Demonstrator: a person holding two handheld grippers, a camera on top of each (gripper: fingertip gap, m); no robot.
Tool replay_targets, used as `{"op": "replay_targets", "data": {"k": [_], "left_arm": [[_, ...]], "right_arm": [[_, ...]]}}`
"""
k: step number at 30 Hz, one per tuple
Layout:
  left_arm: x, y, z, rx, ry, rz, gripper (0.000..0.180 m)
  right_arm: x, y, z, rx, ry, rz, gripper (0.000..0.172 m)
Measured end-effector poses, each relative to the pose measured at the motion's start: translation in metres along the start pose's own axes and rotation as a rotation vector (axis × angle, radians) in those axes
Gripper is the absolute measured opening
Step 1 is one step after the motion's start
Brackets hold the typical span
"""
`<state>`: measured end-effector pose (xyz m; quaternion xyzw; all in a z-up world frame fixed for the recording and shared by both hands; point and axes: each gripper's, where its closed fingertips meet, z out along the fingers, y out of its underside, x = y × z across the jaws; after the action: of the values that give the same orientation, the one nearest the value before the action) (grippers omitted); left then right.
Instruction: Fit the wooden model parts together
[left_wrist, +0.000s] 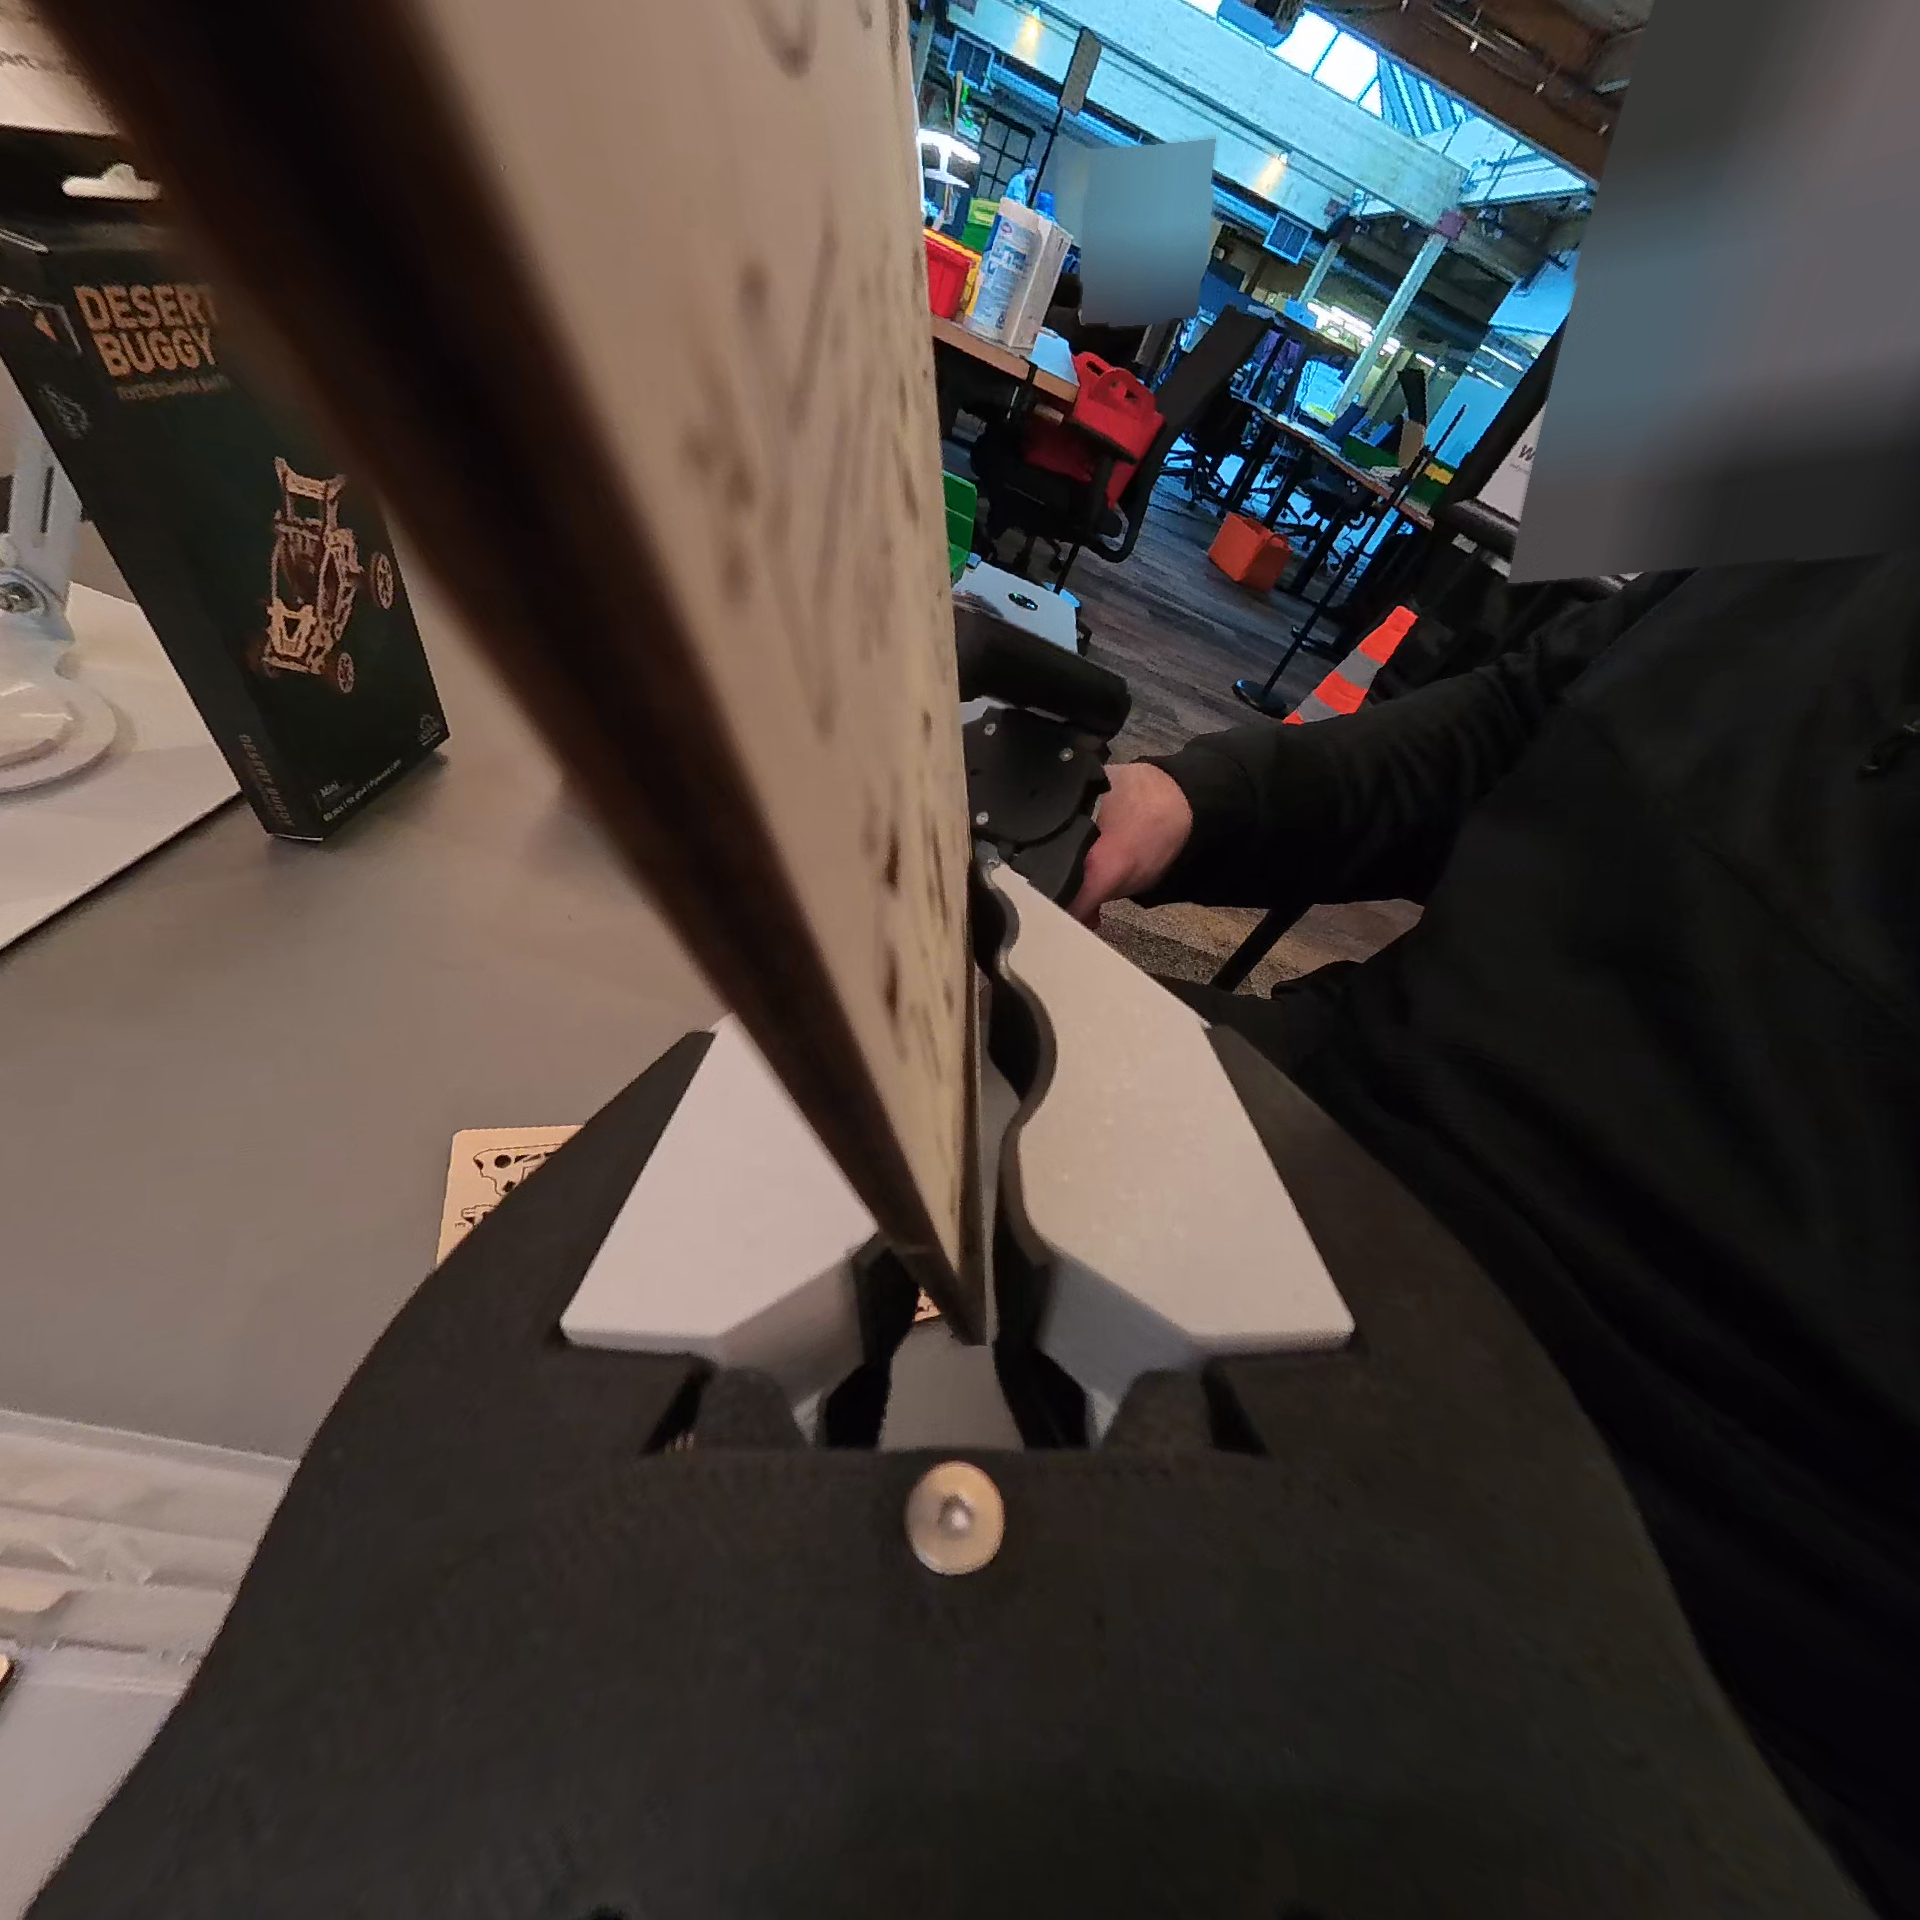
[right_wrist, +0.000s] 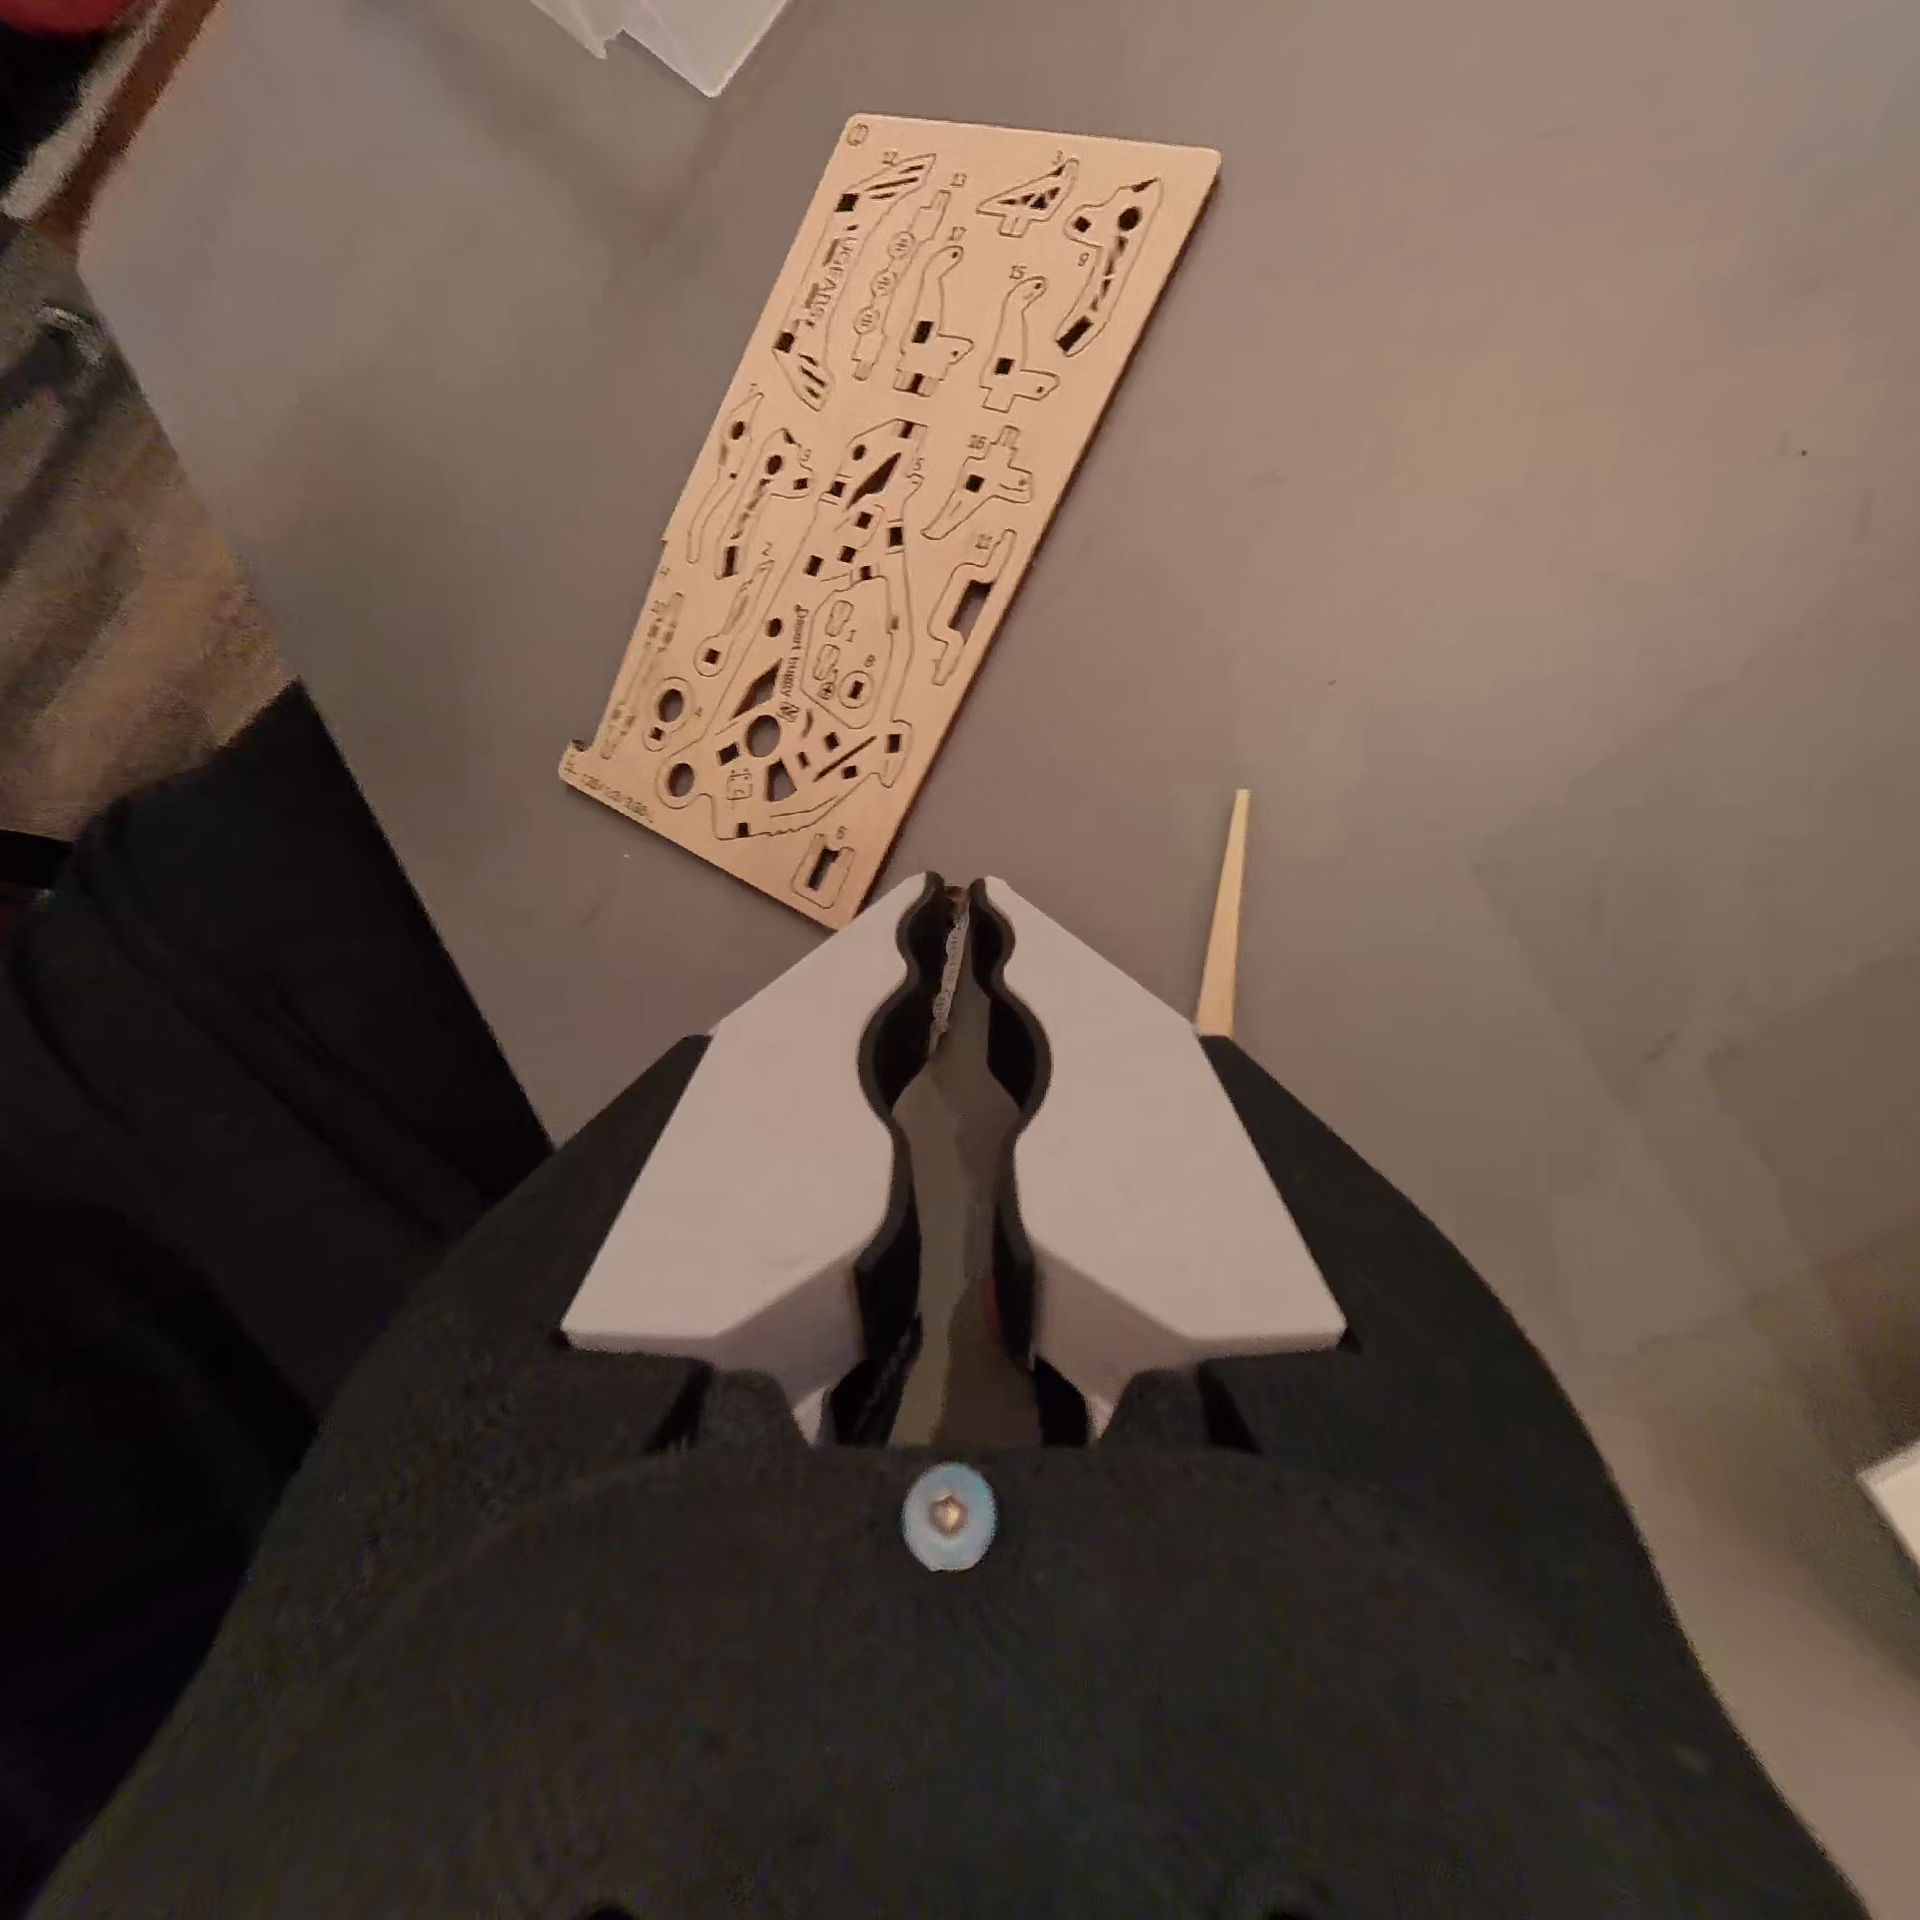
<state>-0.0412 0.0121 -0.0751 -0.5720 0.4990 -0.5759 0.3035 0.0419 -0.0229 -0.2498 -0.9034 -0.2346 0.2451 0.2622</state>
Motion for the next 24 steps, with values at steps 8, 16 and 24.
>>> {"op": "replay_targets", "data": {"k": [8, 16, 24], "left_arm": [[-0.002, -0.001, 0.004, -0.001, -0.003, -0.028, 0.001], [-0.008, 0.003, 0.022, -0.04, -0.024, -0.121, 0.002], [0.012, 0.014, 0.072, -0.099, 0.099, -0.292, 0.001]], "right_arm": [[0.002, -0.015, -0.019, 0.051, 0.03, -0.042, 0.023], [0.005, -0.055, -0.069, 0.256, 0.013, -0.057, 0.0], [-0.044, -0.121, -0.119, 0.621, -0.304, 0.041, 0.022]]}}
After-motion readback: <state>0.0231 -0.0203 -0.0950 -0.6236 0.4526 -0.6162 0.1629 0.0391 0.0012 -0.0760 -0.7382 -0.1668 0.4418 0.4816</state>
